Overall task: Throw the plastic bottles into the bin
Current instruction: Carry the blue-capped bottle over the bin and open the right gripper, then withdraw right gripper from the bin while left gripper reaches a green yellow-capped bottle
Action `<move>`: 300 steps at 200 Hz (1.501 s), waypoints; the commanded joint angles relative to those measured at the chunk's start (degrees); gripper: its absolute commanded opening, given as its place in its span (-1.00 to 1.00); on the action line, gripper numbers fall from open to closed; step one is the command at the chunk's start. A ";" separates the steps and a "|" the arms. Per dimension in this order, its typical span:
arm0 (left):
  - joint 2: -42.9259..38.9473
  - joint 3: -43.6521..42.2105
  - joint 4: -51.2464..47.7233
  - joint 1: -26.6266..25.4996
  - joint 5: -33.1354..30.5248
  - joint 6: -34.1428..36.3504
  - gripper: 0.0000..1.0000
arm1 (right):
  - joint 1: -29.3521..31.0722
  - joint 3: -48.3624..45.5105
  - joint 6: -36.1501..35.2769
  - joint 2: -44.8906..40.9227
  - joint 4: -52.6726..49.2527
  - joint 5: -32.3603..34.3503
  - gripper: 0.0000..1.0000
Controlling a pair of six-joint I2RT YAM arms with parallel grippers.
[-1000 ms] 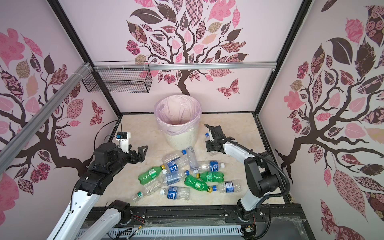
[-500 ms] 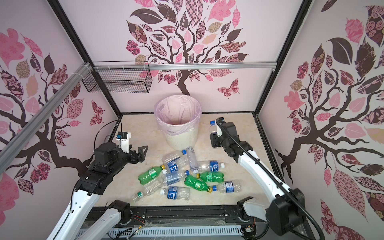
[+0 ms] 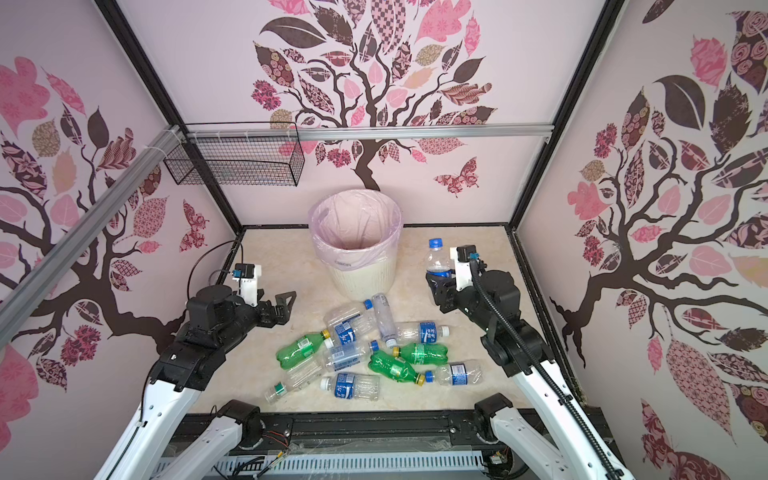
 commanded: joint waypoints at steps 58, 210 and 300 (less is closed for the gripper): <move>-0.59 -1.49 2.07 0.18 0.56 0.18 0.95 | -0.08 1.68 -1.13 -0.95 6.89 -3.30 -0.09; 4.78 4.27 -4.93 0.25 2.69 3.85 0.95 | -0.64 38.76 -1.38 37.77 -1.73 -11.78 0.99; 15.32 15.76 -21.46 0.21 3.47 16.54 0.95 | -5.11 6.10 4.78 12.69 -2.03 5.10 0.99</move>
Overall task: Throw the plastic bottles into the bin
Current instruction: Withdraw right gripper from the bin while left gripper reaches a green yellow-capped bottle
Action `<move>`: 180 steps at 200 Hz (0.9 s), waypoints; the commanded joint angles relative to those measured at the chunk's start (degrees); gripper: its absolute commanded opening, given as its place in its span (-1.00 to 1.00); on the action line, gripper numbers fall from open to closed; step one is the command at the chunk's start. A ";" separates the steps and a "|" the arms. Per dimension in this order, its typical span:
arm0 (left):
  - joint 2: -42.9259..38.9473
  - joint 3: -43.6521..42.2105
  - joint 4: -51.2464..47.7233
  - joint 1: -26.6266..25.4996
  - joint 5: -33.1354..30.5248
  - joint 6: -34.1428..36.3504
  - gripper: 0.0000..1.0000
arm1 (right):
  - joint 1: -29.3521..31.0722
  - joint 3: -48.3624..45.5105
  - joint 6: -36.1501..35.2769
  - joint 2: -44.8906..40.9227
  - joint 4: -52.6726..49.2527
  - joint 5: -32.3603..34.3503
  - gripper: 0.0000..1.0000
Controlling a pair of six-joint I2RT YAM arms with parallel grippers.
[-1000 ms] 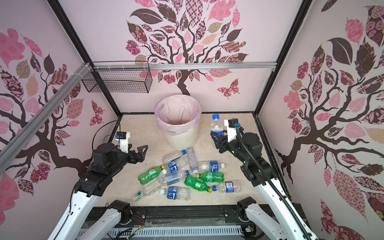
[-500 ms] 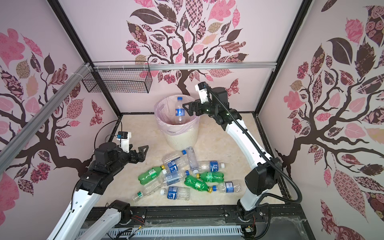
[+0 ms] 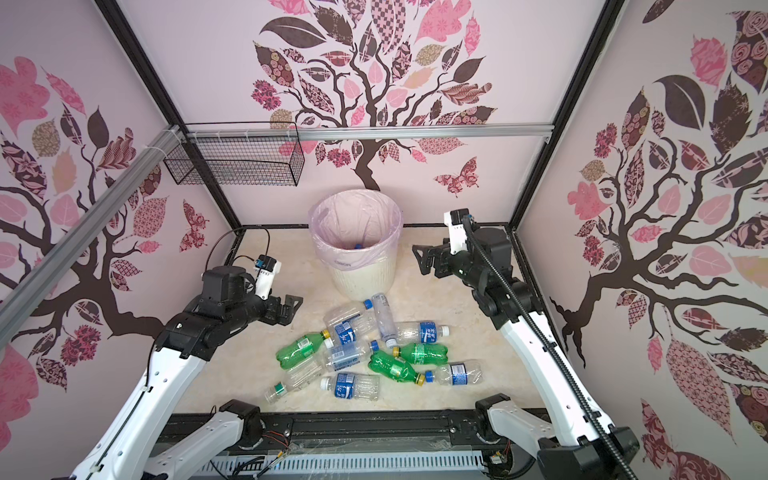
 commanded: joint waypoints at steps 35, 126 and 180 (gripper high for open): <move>8.32 5.90 -9.83 -0.53 -1.13 6.08 0.95 | -0.61 -16.33 5.87 -7.80 5.71 9.14 0.99; 18.33 1.27 -12.08 -9.17 -7.44 12.14 0.95 | -0.61 -20.44 6.90 -10.48 7.15 10.16 0.99; 25.83 -1.22 -8.55 -9.25 -8.56 12.67 0.90 | -0.61 -20.53 6.84 -11.90 7.05 11.34 0.99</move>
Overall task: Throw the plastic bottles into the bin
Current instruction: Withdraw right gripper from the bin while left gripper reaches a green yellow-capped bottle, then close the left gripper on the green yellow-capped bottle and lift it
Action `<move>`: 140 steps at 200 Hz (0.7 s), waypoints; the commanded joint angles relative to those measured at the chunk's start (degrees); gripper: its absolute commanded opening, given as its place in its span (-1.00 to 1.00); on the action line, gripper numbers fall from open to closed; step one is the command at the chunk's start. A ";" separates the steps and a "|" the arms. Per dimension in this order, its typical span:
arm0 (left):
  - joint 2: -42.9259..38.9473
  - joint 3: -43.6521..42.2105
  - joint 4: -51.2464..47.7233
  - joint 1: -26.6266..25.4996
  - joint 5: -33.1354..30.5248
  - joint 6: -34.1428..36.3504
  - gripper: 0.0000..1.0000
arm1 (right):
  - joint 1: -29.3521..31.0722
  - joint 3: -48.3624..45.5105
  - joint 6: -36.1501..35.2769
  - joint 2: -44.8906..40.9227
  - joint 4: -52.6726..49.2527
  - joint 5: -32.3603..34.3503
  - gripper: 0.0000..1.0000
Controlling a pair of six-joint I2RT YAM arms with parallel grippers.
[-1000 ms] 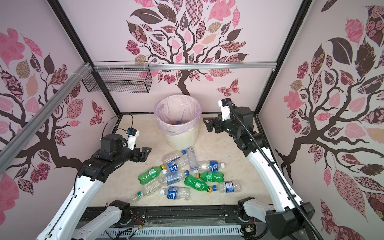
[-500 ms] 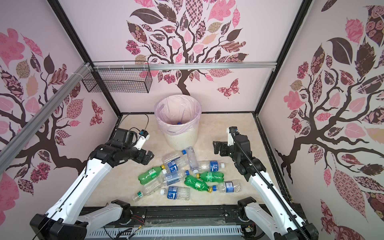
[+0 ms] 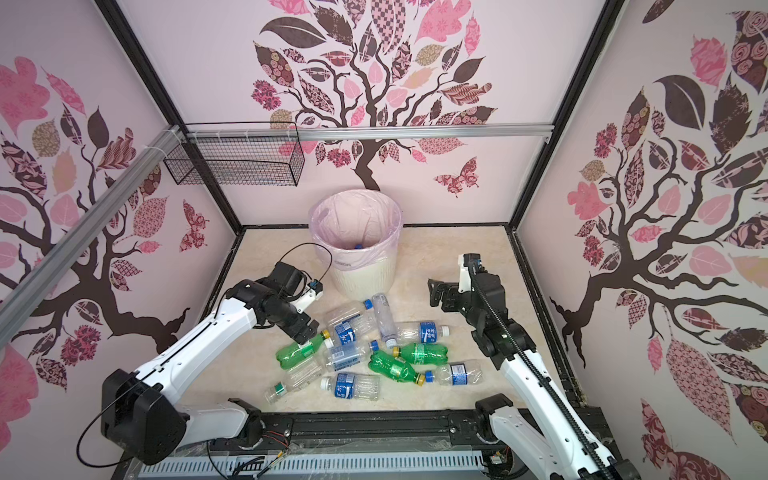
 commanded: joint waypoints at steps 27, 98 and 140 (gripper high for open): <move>5.86 -2.83 2.81 -0.33 -3.36 1.10 0.86 | -0.26 0.35 0.80 -1.21 1.35 0.79 1.00; 10.08 -6.52 6.35 -0.78 -4.27 3.40 0.76 | -0.26 0.17 0.80 -1.34 1.77 1.22 1.00; 13.71 -6.88 7.15 -0.83 -6.97 4.18 0.72 | -0.26 -0.09 0.90 -1.60 1.92 1.30 1.00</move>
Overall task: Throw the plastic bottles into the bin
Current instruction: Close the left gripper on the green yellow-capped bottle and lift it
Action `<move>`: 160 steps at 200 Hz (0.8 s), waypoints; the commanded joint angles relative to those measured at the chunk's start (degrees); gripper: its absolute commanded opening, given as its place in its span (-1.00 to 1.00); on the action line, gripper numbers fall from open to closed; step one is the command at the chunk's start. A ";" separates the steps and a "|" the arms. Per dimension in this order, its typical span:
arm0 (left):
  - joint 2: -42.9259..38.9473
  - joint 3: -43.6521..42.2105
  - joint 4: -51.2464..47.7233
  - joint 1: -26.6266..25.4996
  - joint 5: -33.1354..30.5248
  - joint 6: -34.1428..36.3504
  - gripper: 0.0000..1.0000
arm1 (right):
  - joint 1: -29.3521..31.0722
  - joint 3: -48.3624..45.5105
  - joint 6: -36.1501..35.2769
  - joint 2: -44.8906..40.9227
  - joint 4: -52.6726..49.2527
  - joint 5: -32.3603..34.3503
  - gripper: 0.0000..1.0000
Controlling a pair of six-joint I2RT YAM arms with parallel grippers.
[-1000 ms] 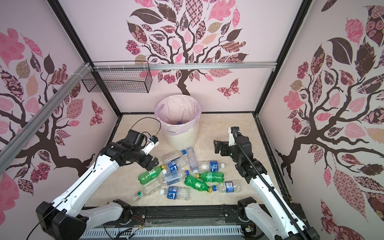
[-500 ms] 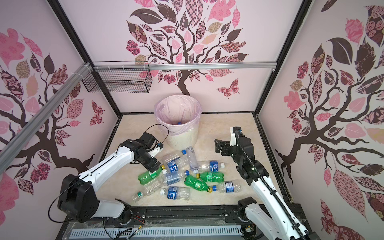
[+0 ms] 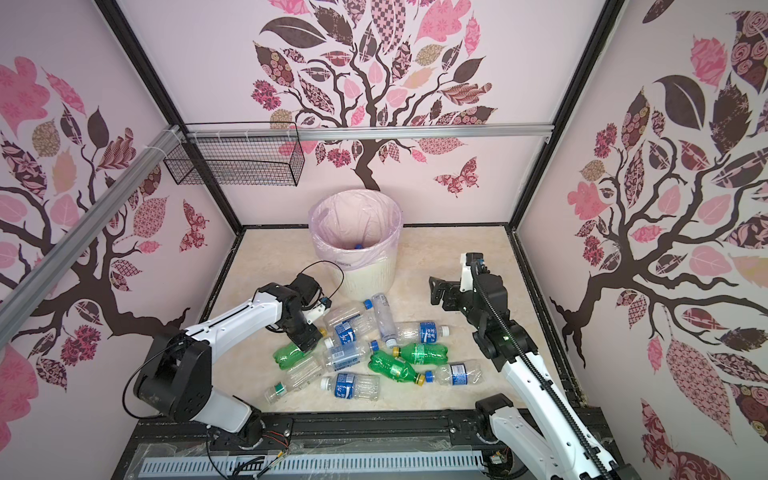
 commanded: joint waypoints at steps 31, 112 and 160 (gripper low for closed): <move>5.91 -0.78 1.36 -0.24 -1.83 0.73 0.58 | -0.26 -0.27 0.47 -1.11 1.05 0.85 1.00; 6.75 -0.15 1.90 -0.36 -3.99 0.87 0.15 | -0.26 -0.36 0.47 -0.60 1.05 1.02 0.99; 2.96 0.02 1.44 -0.37 -4.07 1.11 0.11 | -0.26 -0.27 0.51 -0.55 0.90 1.08 1.00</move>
